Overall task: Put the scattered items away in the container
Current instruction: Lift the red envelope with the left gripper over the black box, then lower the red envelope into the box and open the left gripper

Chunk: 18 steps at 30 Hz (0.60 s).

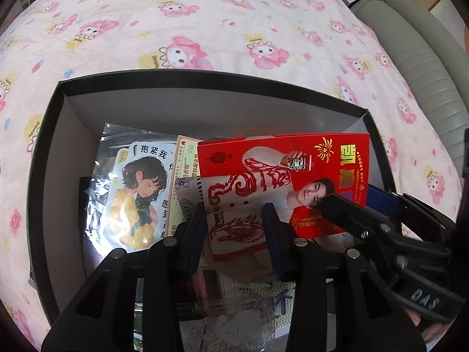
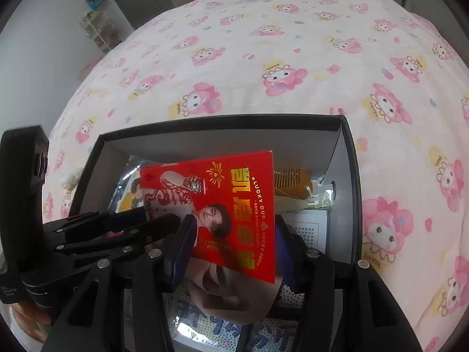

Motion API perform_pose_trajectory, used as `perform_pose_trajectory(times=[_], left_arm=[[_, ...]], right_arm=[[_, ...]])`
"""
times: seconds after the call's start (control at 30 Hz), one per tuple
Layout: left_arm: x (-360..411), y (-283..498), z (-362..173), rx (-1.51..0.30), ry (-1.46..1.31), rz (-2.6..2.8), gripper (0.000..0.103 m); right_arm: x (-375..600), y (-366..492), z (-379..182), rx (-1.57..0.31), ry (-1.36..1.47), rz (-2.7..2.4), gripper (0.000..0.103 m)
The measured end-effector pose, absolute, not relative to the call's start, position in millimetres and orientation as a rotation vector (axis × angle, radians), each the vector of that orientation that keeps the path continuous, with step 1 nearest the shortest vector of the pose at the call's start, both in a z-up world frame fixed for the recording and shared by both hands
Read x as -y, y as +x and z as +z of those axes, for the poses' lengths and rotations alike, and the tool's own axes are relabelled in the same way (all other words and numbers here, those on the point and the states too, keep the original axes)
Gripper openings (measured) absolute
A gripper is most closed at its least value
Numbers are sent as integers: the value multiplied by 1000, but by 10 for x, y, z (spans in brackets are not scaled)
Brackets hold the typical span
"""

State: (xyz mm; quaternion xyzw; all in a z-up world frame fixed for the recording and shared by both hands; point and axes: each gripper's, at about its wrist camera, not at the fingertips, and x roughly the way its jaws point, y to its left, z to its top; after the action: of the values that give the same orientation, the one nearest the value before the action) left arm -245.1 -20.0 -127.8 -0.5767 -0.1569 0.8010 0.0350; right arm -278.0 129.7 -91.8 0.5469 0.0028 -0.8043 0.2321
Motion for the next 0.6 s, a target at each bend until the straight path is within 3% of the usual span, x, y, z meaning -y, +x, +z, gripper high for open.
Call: perform_pose_trajectory(times=[0.27, 0.43, 0.6], left_arm=[[190, -2513, -1327, 457, -1824, 2457, 42], [149, -2504, -1262, 445, -1750, 2486, 40], [214, -2473, -1182, 538, -1728, 2505, 40]], right_arm=[[-1313, -2789, -941, -17, 1503, -2229, 46], [-1388, -2699, -679, -45, 1405, -2352, 46], [-1479, -2643, -511, -31, 1376, -2386, 46]])
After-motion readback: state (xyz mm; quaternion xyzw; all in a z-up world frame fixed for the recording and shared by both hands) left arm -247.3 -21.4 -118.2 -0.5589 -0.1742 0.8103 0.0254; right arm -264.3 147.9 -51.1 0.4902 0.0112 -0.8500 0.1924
